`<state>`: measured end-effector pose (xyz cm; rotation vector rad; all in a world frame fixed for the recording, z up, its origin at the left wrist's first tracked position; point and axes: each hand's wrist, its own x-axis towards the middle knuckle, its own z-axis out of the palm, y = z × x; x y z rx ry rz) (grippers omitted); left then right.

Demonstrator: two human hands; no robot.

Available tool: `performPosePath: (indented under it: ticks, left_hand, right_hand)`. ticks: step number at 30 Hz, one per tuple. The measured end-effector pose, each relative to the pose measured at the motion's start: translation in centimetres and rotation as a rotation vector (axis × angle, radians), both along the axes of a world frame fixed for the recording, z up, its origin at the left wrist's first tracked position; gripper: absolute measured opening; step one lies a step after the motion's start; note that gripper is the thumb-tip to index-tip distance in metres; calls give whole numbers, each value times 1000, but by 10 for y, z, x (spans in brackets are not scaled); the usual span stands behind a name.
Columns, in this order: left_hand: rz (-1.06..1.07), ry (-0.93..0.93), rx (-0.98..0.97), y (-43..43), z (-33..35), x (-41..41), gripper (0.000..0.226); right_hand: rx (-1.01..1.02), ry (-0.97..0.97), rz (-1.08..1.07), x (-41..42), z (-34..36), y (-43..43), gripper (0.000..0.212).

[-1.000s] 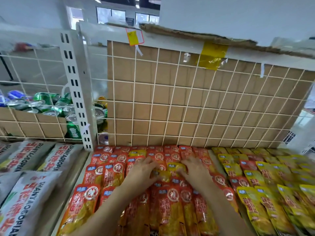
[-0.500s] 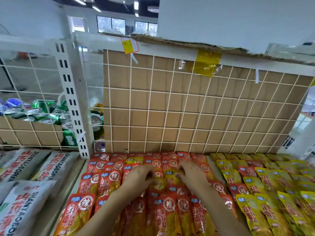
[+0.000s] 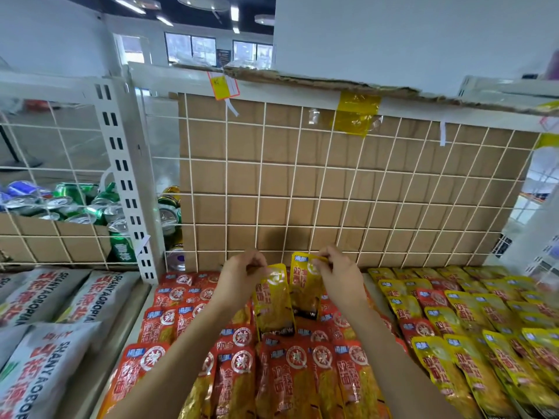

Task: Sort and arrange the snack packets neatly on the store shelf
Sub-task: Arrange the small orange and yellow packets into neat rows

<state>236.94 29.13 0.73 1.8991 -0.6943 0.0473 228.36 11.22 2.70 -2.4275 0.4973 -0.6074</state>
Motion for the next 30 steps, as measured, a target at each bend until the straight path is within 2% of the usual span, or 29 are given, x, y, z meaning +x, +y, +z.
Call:
performPosePath:
  ticks: [3, 7, 10, 15, 20, 22, 30]
  left_hand:
    - [32, 23, -102, 2, 12, 0, 21]
    - [55, 34, -261, 14, 27, -7, 19]
    - [34, 17, -304, 27, 33, -15, 17]
    - [-30, -11, -247, 45, 26, -32, 15]
    - [-51, -15, -166, 44, 15, -49, 16]
    - [-62, 1, -162, 38, 13, -56, 12]
    - [-57, 12, -144, -7, 2, -79, 18]
  right_hand:
    - [23, -85, 31, -5, 12, -1, 7]
    - [53, -201, 45, -15, 26, -6, 8]
    - [62, -281, 48, -29, 34, -8, 3]
    - [83, -233, 41, -58, 22, -19, 3]
    - [89, -219, 23, -95, 8, -40, 13]
    - [110, -222, 1, -112, 3, -52, 16]
    - [170, -189, -113, -180, -15, -119, 15]
